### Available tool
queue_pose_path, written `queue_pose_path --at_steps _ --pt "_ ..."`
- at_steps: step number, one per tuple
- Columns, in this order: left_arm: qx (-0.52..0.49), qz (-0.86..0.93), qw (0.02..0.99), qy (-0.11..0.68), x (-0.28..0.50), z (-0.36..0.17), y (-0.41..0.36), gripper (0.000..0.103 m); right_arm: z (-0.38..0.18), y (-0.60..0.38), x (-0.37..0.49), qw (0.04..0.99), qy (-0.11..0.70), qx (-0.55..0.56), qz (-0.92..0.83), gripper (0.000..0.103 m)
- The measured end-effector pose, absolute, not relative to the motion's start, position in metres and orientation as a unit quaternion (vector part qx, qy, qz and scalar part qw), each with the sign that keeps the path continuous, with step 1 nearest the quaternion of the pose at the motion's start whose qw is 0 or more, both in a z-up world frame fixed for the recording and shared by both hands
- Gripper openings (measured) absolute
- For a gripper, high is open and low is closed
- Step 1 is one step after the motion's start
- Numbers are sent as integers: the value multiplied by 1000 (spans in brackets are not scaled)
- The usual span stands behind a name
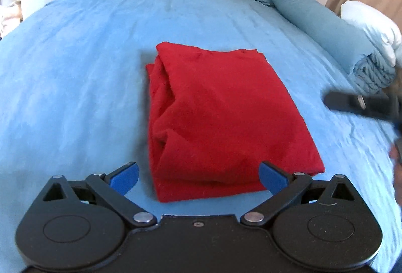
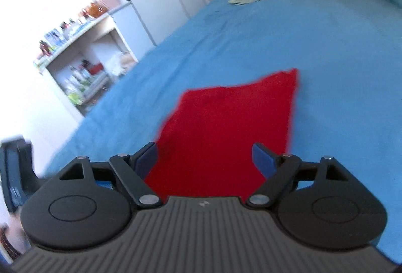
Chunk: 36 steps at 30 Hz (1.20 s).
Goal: Fold small clothes
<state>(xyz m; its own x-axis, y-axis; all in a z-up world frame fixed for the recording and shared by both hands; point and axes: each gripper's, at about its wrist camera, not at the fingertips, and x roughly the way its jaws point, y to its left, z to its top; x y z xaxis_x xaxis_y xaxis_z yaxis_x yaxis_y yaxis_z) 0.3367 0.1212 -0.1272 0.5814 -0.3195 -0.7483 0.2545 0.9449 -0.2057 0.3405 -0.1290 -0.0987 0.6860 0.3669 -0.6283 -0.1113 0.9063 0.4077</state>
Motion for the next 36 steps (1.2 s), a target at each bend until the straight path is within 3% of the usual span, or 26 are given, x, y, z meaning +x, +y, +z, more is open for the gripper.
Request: queue_pose_path --at_steps 5,8,10,12,14,24,30,33,34,35,36 --pt "-68 -127 896 420 343 -130 127 100 -125 -137 305 896 396 163 118 98" --pt "-106 -100 893 425 351 -129 143 90 -139 -139 293 893 402 168 113 98" --pt "-129 -96 882 442 356 -132 150 77 -143 -136 295 891 405 174 109 98" --pt "-137 -97 870 464 362 -137 151 42 -144 -137 295 891 402 179 108 98" --pt "-135 -100 861 479 365 -139 150 23 -143 -137 295 895 398 174 106 98" --pt "-150 -95 856 485 356 -150 155 19 -171 -93 274 910 398 -50 99 94" --pt "-158 -95 857 481 356 -147 157 20 -173 -94 274 922 380 -36 69 83" --pt "-161 -96 857 480 356 -147 158 20 -176 -95 283 920 384 -45 58 57" --pt "-164 -97 857 480 356 -147 158 21 -177 -96 286 919 387 -44 57 39" --pt "-168 -98 855 480 356 -146 159 22 -176 -101 287 918 390 -28 64 32" --pt "-172 -101 854 480 355 -145 159 24 -173 -108 286 920 387 3 67 31"
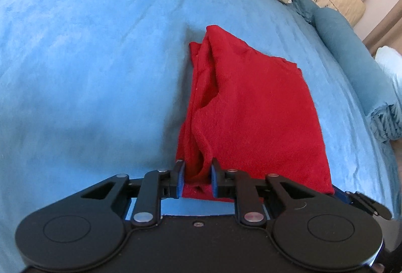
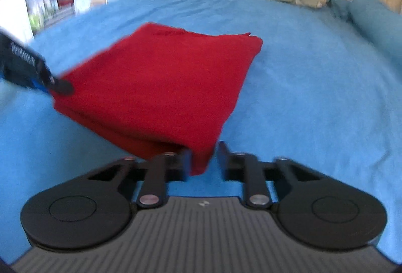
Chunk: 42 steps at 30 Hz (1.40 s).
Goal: Fold small clothes
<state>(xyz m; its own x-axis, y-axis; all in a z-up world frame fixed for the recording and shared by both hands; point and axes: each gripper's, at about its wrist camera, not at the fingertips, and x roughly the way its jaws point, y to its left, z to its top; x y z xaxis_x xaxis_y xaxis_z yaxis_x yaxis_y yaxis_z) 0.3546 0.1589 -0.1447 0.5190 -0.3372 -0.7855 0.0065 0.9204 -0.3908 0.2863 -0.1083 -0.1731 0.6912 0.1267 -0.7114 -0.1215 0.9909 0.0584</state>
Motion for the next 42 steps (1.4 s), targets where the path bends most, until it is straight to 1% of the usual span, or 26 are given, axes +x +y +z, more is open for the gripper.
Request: queue_pose_path --at_steps 2,4,5,8,12,13,15,17,18,19,20,21,22,23,25,27,30,32,34,36,38,42 --pt "-177 -108 854 477 353 -142 158 27 -169 -121 283 924 377 46 53 27" --pt "-158 -109 856 479 353 -142 155 29 -172 -130 280 920 382 68 50 24" --pt "-138 -102 858 484 354 -147 153 33 -177 -131 279 917 389 71 53 24" --pt "-142 -102 856 487 354 -160 155 35 -186 -128 277 917 391 53 56 24" --pt "-141 -105 857 484 351 -159 159 35 -186 -130 277 916 391 61 64 25" --pt "-137 -105 858 484 350 -157 158 36 -185 -130 276 917 390 54 69 28" --pt "-132 -104 856 490 349 -151 158 36 -181 -132 273 916 390 47 76 40" --pt "-121 -103 858 489 351 -141 158 36 -173 -136 269 918 386 47 79 60" --pt "-113 -103 861 485 351 -134 156 37 -168 -139 267 919 384 50 79 66" --pt "-105 -103 865 480 353 -126 156 39 -161 -144 267 918 384 59 78 79" --pt "-95 -104 870 473 355 -116 157 50 -155 -148 268 918 382 68 79 89" --pt "-88 -105 874 467 359 -110 157 69 -146 -153 270 919 377 78 84 94" --pt "-81 -106 879 459 364 -101 157 80 -137 -157 275 920 372 85 90 102" --pt "-74 -108 884 449 370 -92 158 103 -130 -162 280 921 368 89 94 103" --pt "-70 -112 890 437 384 -79 158 103 -115 -170 296 918 373 97 97 103" --pt "-81 -136 880 449 405 -76 159 103 -107 -180 322 902 401 120 104 103" --pt "-126 -171 852 479 438 -95 161 103 -117 -196 363 860 460 188 117 103" --pt "-159 -175 837 494 456 -113 164 102 -133 -206 384 836 479 241 118 103" --pt "-186 -182 822 507 469 -131 167 99 -151 -211 400 818 493 275 110 103" --pt "-205 -190 807 520 477 -147 170 91 -167 -214 414 806 500 300 104 103" --pt "-212 -193 798 530 483 -158 169 86 -182 -214 422 797 504 317 101 103" --pt "-218 -208 798 522 487 -168 164 85 -198 -211 433 792 489 346 114 103"
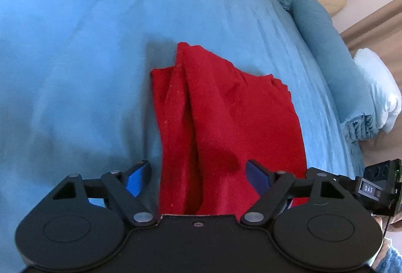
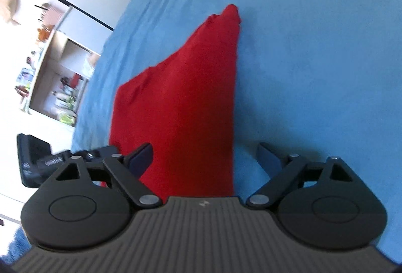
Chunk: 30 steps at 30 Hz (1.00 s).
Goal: Fold small clothes
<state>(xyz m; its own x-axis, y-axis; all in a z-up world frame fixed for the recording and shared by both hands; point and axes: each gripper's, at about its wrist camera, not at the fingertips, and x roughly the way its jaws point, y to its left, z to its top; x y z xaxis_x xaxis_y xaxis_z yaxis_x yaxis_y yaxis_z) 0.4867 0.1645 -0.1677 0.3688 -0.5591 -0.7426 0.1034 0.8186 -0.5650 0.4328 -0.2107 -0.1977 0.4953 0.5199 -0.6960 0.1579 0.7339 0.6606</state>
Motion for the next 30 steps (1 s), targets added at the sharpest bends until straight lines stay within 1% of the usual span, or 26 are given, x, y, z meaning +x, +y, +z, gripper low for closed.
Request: queue_pose_path --at_steps 1,2,3,4,5,6,7,8,9,11,19,25,30 --pt "-219 -209 799 519 487 -169 164 85 -200 -208 436 792 487 348 119 100" --pt "-214 -211 801 517 489 -169 161 85 -202 -205 440 791 488 347 124 94" --pt "-205 -213 804 516 489 -169 156 79 -204 -204 443 791 489 344 128 90" --pt "-190 -212 808 516 490 -169 152 72 -205 -200 446 792 491 339 129 83" --pt "-173 -212 811 517 491 -167 146 58 -206 -198 449 794 491 334 130 73" --pt "-165 -213 812 517 491 -166 142 50 -205 -196 451 797 491 327 130 66" --pt "-163 -213 813 517 491 -163 141 45 -205 -194 453 799 491 320 131 54" --pt "-166 -213 812 517 490 -161 141 37 -204 -193 453 801 490 318 134 49" --pt "-164 -211 815 514 489 -158 140 33 -202 -191 453 804 486 315 136 47" --pt "-146 -208 823 508 485 -154 135 30 -194 -189 449 813 476 303 140 41" --pt "-60 -211 850 478 435 -103 98 29 -134 -185 413 839 447 266 159 39" --pt "-44 -233 857 457 371 -67 67 29 -85 -210 346 850 435 250 164 39" --pt "-28 -248 857 450 320 -65 29 29 -66 -234 280 854 434 243 152 39"
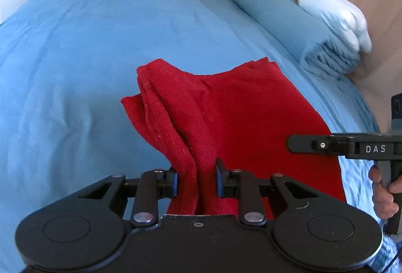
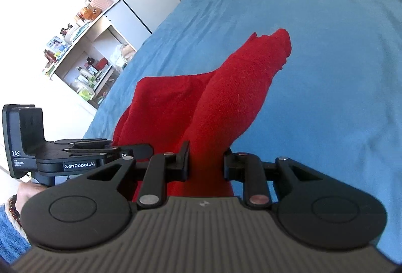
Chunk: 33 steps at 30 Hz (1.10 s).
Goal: Fold small clothes
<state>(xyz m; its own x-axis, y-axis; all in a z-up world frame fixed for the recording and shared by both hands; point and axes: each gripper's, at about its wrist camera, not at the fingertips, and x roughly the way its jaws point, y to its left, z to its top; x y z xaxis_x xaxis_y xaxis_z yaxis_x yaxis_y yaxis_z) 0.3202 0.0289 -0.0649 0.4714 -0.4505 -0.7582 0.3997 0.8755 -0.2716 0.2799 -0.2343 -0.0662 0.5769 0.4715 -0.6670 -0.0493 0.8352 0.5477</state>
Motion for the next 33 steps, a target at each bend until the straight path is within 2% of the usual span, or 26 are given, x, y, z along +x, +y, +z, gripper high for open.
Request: queue_pose_path --at_steps 4,11,19,22,25,27,28,29,30,33 --pt "-5 -256 851 459 297 -86 -2 29 -82 -251 236 849 445 248 137 39" --pt "1 -233 844 483 285 -132 -15 30 -150 -278 201 844 454 265 109 39" --pt "-4 -229 849 477 284 -143 -21 35 -174 -285 193 843 440 286 120 43" --pt "9 -220 856 468 276 -141 -18 48 -170 -282 195 845 440 278 120 43" --pt "41 -199 866 456 271 -133 -19 64 -159 -274 191 856 435 253 118 52" --pt "68 -179 878 439 267 -123 -20 88 -148 -270 189 864 431 236 114 70" --pt "78 -167 883 431 265 -115 -19 93 -142 -268 186 867 428 230 111 86" --pt "86 -157 889 421 262 -106 -18 96 -133 -267 182 873 423 222 103 98" --pt "92 -148 894 412 259 -97 -17 96 -125 -267 178 879 415 213 97 102" --pt "106 -109 908 390 246 -61 -13 96 -86 -264 164 901 391 172 76 103"
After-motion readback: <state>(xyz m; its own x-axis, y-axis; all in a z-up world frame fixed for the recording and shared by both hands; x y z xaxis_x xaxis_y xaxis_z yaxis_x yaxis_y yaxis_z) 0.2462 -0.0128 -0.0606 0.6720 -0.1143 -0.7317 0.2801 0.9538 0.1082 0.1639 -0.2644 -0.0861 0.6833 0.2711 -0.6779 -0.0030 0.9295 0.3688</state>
